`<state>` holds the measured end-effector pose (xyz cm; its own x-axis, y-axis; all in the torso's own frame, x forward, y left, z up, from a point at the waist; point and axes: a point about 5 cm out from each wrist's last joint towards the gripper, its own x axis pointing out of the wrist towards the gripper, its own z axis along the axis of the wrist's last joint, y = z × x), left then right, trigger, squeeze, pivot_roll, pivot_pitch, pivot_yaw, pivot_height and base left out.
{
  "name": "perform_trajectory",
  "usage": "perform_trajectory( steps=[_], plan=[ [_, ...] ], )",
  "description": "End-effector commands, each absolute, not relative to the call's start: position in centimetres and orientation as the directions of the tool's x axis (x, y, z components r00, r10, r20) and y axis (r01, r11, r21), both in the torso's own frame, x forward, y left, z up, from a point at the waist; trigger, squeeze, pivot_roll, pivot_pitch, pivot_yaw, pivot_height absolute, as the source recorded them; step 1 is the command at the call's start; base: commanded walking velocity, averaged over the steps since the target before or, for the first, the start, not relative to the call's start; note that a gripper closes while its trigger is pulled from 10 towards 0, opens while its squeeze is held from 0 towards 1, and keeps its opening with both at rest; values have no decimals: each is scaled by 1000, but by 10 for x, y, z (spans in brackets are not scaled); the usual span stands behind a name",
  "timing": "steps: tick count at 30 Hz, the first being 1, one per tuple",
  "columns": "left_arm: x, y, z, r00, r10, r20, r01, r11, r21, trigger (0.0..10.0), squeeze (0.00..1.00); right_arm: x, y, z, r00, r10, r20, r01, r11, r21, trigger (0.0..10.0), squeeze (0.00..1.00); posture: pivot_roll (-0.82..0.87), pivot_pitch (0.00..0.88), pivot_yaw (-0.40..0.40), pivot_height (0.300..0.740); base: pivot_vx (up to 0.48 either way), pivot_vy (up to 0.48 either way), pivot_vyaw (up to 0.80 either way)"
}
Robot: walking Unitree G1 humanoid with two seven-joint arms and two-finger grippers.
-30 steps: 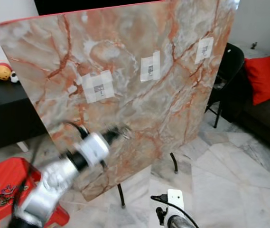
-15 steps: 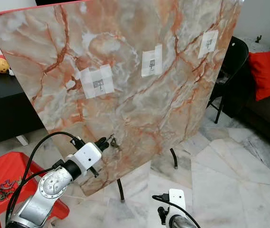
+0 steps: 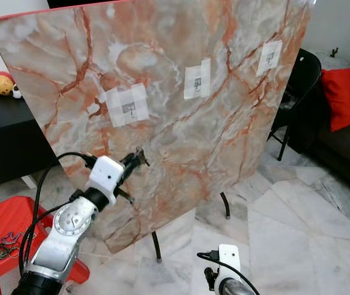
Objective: Hang keys on a hook
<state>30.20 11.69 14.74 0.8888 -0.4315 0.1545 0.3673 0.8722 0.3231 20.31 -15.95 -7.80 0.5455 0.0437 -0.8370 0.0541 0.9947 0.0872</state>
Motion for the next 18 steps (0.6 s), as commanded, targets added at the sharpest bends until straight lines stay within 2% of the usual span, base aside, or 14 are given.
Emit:
perform_trajectory(
  steps=[1, 5, 8, 18],
  plan=[
    [313, 120, 155, 907, -378, 189, 318, 905, 281, 10000, 0, 205, -159, -77, 543, 43, -839, 58, 994, 88, 10000, 0, 65, 0, -38, 740, 0, 0, 0],
    [325, 118, 158, 917, -346, 196, 297, 924, 239, 10000, 0, 205, -159, -77, 544, 42, -838, 56, 995, 86, 10000, 0, 65, 0, -38, 740, 0, 0, 0],
    [329, 113, 157, 913, -367, 177, 316, 912, 261, 10000, 0, 205, -159, -77, 545, 41, -838, 57, 995, 86, 10000, 0, 59, 0, -36, 740, 0, 0, 0],
    [321, 121, 145, 918, -361, 162, 314, 914, 256, 10000, 0, 205, -159, -77, 548, 41, -835, 63, 994, 91, 10000, 0, 59, 0, -35, 740, 0, 0, 0]
  ],
)
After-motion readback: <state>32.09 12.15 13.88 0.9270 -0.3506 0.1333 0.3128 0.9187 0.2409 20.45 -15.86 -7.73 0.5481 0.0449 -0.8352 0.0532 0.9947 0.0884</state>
